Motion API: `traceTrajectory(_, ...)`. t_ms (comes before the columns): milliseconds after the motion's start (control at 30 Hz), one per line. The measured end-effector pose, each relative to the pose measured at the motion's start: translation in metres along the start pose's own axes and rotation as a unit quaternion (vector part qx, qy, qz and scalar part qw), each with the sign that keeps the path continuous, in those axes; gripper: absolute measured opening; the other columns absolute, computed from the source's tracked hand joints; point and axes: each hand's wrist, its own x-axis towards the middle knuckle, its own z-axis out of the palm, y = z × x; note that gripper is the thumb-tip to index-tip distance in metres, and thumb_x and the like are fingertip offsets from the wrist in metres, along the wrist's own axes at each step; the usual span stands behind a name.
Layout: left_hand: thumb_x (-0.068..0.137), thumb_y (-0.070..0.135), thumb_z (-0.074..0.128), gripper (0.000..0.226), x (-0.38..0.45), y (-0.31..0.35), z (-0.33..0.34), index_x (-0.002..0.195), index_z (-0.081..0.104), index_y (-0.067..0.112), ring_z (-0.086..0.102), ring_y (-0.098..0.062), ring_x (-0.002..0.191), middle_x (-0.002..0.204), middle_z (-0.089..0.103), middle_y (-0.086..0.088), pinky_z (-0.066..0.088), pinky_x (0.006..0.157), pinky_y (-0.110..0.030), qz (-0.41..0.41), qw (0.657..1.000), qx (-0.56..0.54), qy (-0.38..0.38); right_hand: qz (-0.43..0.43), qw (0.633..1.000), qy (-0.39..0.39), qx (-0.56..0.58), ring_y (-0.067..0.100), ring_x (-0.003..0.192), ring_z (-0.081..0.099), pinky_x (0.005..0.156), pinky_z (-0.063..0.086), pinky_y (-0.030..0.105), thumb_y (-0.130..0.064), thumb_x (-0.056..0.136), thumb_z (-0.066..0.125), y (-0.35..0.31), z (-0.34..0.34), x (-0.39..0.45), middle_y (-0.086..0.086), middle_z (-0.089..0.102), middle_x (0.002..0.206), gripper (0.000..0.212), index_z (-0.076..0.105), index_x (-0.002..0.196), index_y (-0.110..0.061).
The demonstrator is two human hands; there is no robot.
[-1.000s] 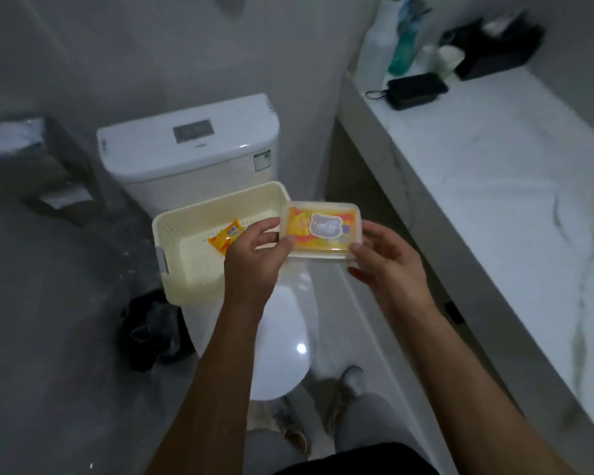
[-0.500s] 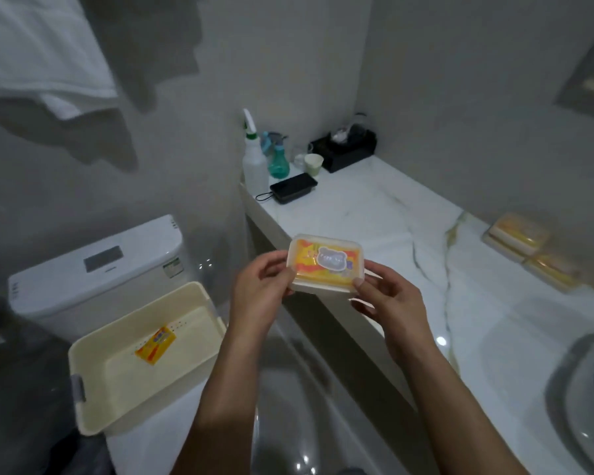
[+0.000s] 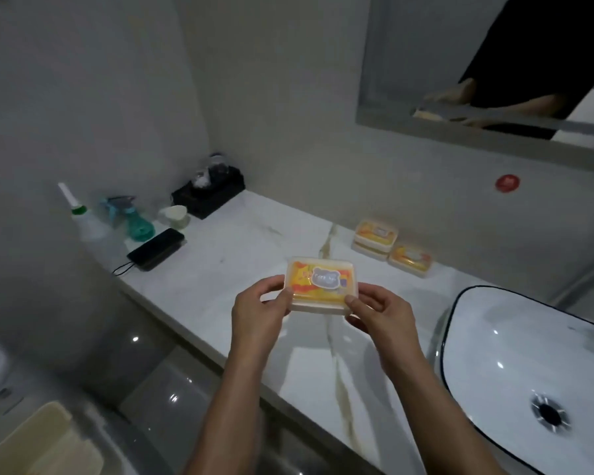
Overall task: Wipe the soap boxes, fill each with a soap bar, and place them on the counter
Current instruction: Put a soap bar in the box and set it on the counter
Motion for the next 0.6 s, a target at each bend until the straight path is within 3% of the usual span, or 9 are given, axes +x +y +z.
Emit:
traceTrajectory(200,0.087,0.023,0.071,0.019,0.036,0.0,0.076,0.105,0.075,0.027,0.07,-0.007,0.093,0.101,0.075,0.015,0.058,0.09,-0.04,0.026,0.994,0.053,-0.092,-0.006,0.994,0.109,-0.03,0.02,0.095,0.073,0.08,0.061,0.034,-0.012,0.085,0.077,0.002,-0.052,0.037,0.002,0.076,0.109,0.029,0.074,0.114,-0.014)
traceTrajectory(300,0.085,0.02,0.074,0.021,0.059,-0.002,0.109,0.102,0.074,0.033,0.069,0.001,0.09,0.097,0.074,0.02,0.058,0.088,-0.033,0.049,0.986,0.069,-0.144,0.002,0.986,0.161,-0.041,0.02,0.093,0.074,0.085,0.061,0.038,-0.013,0.084,0.078,0.003,-0.071,0.058,0.001,0.076,0.108,0.03,0.075,0.114,-0.014)
traceTrajectory(500,0.081,0.018,0.079,0.036,0.115,-0.01,0.164,0.115,0.072,0.024,0.068,-0.001,0.092,0.105,0.074,0.014,0.057,0.083,-0.025,0.087,0.957,0.126,-0.245,0.042,0.963,0.263,-0.044,0.018,0.083,0.075,0.081,0.062,0.036,-0.01,0.083,0.078,0.008,-0.089,0.107,-0.001,0.078,0.096,0.023,0.077,0.106,-0.012)
traceTrajectory(600,0.079,0.011,0.08,0.039,0.143,-0.015,0.186,0.115,0.072,0.019,0.069,-0.005,0.09,0.103,0.075,0.008,0.058,0.084,-0.027,0.111,0.94,0.152,-0.284,0.07,0.95,0.299,-0.051,0.023,0.083,0.075,0.085,0.061,0.043,-0.011,0.083,0.077,0.014,-0.093,0.132,0.0,0.078,0.094,0.022,0.078,0.105,-0.013)
